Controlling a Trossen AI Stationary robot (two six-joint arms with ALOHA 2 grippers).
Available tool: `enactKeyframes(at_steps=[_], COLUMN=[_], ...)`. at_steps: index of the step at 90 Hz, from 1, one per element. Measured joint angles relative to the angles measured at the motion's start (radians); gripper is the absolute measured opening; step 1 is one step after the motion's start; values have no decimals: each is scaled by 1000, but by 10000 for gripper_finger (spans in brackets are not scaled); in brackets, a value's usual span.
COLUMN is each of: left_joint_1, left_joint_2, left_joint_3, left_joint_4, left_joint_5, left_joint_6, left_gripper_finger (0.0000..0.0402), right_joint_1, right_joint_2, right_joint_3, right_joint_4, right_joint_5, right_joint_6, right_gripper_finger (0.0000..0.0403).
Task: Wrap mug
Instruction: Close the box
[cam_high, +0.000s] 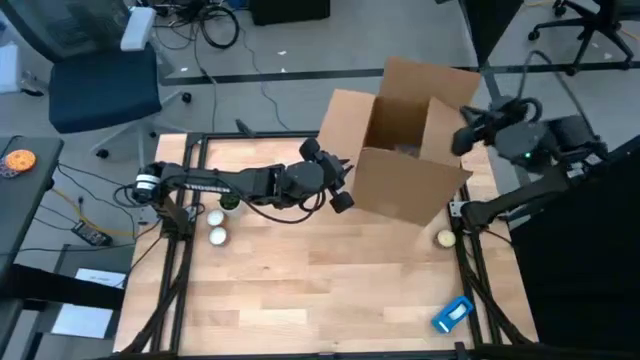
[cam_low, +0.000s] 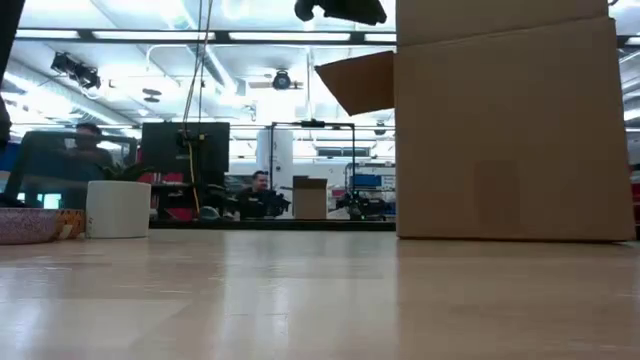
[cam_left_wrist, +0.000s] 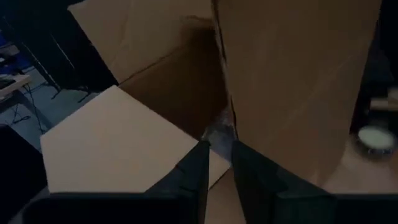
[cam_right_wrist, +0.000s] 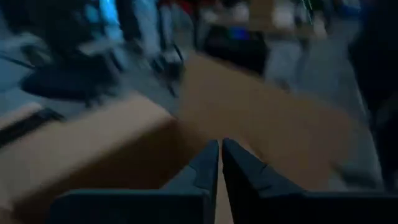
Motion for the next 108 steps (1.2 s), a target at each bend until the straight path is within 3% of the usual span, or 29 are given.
enactKeyframes(at_steps=[5, 18, 32, 56, 81, 108], left_joint_1=[0, -2, 9, 17, 17, -1], left_joint_2=[0, 0, 0, 23, 65, 106], left_joint_3=[0, 0, 0, 0, 0, 0], left_joint_4=[-19, -42, -30, -30, -8, 168], left_joint_5=[50, 91, 92, 145, 192, 310], left_joint_6=[43, 90, 93, 93, 93, 68], left_gripper_finger=[53, 53, 53, 53, 53, 53], right_joint_1=[-50, -138, -174, -176, -253, -326], right_joint_2=[-29, -146, -195, -177, -161, -19], right_joint_3=[-6, -66, -175, -375, -382, -409], right_joint_4=[-55, 10, -1, 71, 189, 240], right_joint_5=[-94, -313, -385, -451, -635, -826], right_joint_6=[72, 66, 147, 148, 209, 181], right_gripper_finger=[0, 0, 0, 0, 0, 0])
